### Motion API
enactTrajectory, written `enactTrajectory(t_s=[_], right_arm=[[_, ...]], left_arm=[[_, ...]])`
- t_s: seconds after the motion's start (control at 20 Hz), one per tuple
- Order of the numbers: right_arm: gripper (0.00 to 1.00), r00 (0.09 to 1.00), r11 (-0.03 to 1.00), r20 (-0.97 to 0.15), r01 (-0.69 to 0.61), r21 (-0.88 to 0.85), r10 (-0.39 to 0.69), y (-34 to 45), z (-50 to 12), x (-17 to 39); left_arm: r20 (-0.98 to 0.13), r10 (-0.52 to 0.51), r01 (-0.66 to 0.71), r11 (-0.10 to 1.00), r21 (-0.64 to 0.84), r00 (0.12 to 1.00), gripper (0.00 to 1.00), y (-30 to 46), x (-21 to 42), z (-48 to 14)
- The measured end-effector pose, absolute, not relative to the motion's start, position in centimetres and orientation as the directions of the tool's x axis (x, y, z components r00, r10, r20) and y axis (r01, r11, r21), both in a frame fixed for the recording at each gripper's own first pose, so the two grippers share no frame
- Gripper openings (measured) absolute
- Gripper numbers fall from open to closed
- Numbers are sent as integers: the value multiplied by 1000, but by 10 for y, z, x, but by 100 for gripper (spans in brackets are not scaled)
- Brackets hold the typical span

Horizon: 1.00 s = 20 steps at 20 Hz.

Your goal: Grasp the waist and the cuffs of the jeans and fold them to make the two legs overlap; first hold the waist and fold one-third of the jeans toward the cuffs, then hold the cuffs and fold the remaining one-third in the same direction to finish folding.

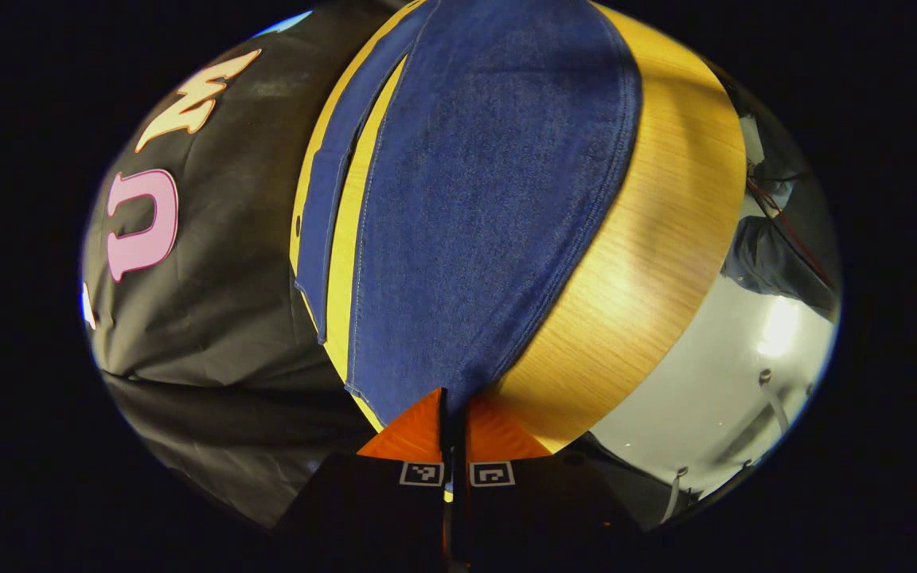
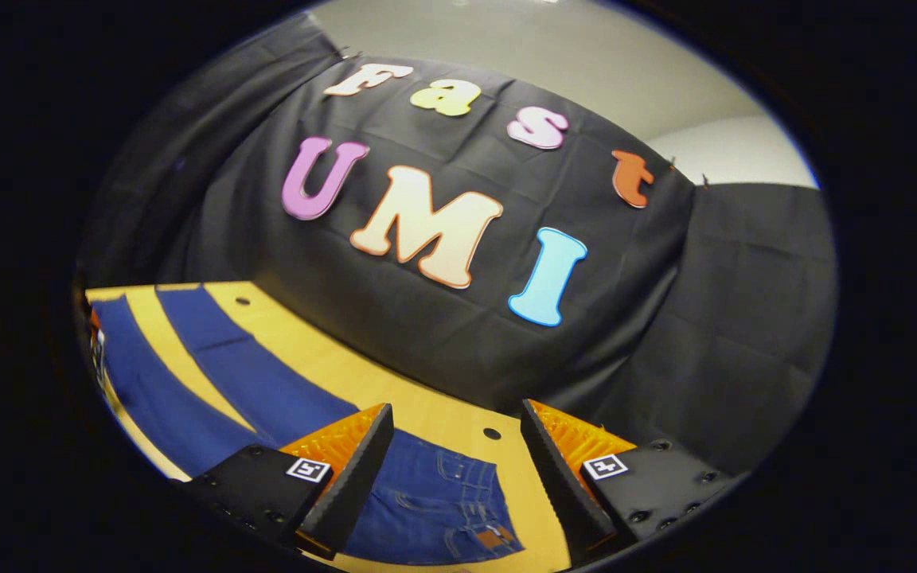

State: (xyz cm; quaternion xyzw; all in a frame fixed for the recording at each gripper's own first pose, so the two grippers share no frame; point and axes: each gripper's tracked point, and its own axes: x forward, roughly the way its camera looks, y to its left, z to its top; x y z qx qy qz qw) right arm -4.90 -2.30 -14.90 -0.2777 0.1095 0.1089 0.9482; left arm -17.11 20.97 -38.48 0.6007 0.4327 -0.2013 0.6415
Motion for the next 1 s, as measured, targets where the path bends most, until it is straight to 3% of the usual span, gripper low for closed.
enactTrajectory(t_s=[0.25,0.4,0.6,0.75,1.0], right_arm=[[99,904,614,-382,-415,-672,192,-46,-204,-81],[99,849,390,-486,-528,-755,208,-61,-248,-97],[99,733,82,-653,-675,-734,190,-97,-320,-141],[99,669,-2,-722,-733,-680,177,-116,-356,-156],[100,640,-89,-751,-748,-657,165,-123,-390,-158]], left_arm=[[-797,274,787,177,592,538,0,210,-169,-385],[-796,283,787,178,592,535,0,210,-170,-385],[-800,287,796,161,583,528,0,211,-170,-384],[-800,293,802,145,579,524,0,211,-170,-383],[-795,309,803,137,581,522,0,210,-170,-383]])
